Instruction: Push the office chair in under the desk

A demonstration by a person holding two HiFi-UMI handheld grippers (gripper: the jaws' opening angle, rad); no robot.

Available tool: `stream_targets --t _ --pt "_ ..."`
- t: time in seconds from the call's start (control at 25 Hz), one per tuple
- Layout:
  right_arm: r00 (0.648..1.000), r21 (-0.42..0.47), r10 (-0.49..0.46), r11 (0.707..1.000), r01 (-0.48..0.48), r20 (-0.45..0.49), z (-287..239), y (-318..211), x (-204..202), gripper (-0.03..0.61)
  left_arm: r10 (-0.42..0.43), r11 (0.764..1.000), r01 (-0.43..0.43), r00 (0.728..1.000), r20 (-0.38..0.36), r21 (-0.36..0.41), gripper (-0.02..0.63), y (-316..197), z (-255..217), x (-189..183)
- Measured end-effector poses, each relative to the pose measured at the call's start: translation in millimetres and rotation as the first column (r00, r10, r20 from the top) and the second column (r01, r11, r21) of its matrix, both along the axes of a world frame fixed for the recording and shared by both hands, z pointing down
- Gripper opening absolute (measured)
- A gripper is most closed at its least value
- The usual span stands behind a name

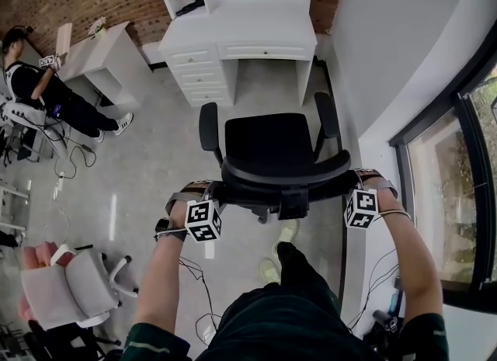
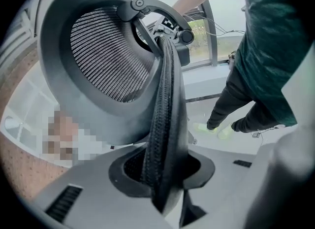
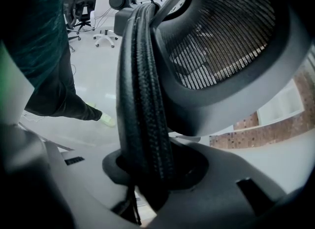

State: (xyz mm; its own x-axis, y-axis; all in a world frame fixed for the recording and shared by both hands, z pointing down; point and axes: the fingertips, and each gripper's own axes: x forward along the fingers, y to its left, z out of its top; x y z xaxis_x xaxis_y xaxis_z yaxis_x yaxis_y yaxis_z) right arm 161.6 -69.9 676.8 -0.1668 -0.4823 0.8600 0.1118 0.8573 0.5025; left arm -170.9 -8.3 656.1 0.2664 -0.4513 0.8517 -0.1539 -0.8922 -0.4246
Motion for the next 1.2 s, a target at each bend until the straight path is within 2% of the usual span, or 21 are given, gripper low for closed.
stream_targets --t 0.6,1.2 --pt "1.0 -0.001 0.015 1.0 -0.015 0.008 0.3 -62.5 -8.1 0.11 0.017 1.0 -0.016 1.0 0.009 -0.022 0.114 -65.8 1.0 -9.0" --pt "1.0 0.008 0.024 1.0 -0.024 0.008 2.9 -148.9 -10.6 0.112 0.033 0.999 -0.032 0.999 0.019 -0.035 0.104 -151.6 5.1 -11.5"
